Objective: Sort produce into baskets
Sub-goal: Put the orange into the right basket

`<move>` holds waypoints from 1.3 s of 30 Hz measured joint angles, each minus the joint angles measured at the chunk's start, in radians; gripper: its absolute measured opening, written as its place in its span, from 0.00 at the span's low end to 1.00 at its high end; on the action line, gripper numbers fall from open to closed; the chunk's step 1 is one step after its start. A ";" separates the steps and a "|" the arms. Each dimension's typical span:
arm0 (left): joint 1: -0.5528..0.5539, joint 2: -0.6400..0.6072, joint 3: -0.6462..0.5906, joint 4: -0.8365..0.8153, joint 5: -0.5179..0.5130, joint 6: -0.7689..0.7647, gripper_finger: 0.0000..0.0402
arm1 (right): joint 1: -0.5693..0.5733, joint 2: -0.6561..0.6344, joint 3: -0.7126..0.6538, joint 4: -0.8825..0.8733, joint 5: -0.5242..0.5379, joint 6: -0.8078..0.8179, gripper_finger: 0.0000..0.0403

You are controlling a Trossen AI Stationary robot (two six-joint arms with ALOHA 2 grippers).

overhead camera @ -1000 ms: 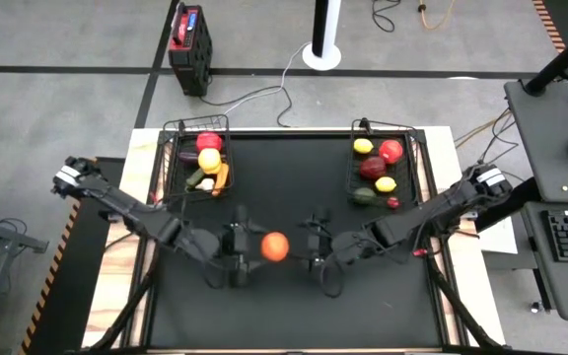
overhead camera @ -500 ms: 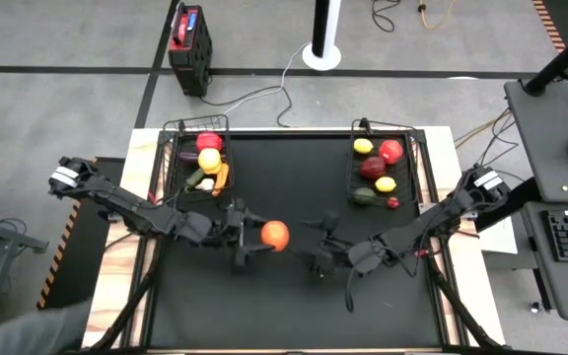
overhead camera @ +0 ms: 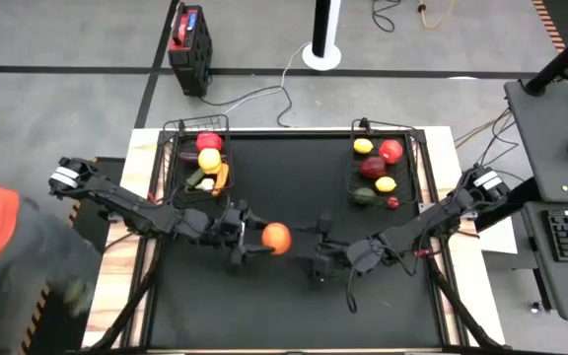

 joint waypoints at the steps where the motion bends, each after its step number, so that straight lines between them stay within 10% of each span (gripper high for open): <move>1: 0.000 0.007 0.005 -0.001 0.002 0.000 0.72 | -0.004 0.001 0.000 0.001 -0.002 -0.007 0.89; 39: 0.010 0.086 0.062 0.018 0.034 -0.008 0.77 | -0.020 -0.003 -0.001 0.051 -0.079 -0.207 0.88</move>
